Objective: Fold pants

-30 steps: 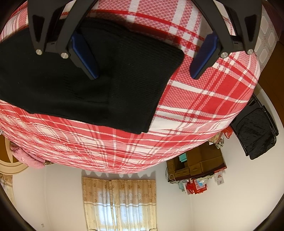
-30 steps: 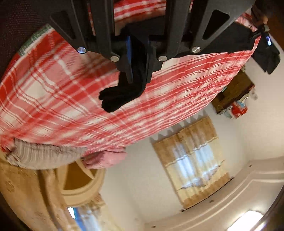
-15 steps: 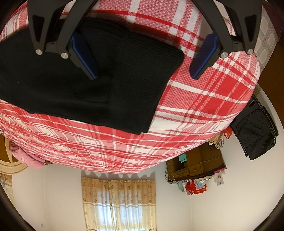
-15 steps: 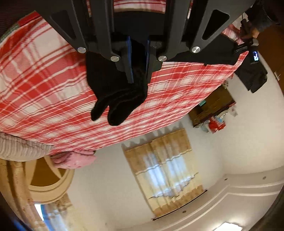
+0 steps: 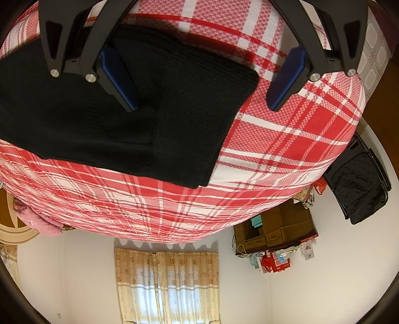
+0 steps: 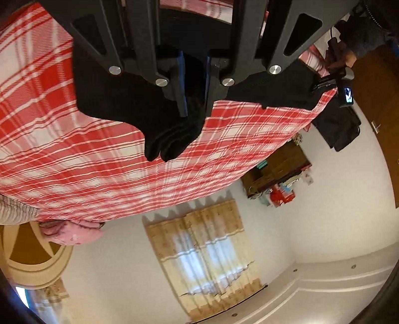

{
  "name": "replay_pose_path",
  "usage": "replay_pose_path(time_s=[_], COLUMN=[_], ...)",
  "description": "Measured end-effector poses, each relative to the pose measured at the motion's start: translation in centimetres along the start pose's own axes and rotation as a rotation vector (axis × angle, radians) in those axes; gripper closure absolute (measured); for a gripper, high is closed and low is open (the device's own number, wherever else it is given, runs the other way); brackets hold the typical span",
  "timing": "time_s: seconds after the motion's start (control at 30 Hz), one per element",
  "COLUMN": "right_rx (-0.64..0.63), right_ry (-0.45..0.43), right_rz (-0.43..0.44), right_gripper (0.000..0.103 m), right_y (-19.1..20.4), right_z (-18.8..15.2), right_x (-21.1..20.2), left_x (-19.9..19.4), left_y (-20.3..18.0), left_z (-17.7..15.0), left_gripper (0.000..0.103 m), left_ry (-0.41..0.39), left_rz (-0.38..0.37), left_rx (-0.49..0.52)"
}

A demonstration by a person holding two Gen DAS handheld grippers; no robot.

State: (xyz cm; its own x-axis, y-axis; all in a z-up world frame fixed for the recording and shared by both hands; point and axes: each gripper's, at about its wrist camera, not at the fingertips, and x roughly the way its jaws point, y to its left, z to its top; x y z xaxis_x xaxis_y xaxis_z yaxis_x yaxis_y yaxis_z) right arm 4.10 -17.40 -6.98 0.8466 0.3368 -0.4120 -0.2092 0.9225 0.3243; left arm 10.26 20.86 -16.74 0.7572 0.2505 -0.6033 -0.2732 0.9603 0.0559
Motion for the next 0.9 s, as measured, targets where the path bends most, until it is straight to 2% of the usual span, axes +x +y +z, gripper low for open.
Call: replay_pose_path(time_s=[0.4,0.63,0.9], right_rx=[-0.083,-0.158,-0.255], right_ry=[0.133,0.192,0.29], right_rz=[0.06,0.085,0.05], right_gripper=[0.091,0.091,0.091], right_y=[4.0,6.3,7.9], right_z=[-2.3,-3.9,-6.5], right_x=[5.9,8.0,10.5], left_x=[-0.2,-0.2,-0.2], left_y=[0.1,0.1,0.0], left_z=[0.1,0.2,0.2], left_gripper=[0.0,0.0,0.0], left_ry=[0.002,0.002,-0.001], left_rz=[-0.005,-0.003,0.001], left_rx=[-0.008,0.0,0.001])
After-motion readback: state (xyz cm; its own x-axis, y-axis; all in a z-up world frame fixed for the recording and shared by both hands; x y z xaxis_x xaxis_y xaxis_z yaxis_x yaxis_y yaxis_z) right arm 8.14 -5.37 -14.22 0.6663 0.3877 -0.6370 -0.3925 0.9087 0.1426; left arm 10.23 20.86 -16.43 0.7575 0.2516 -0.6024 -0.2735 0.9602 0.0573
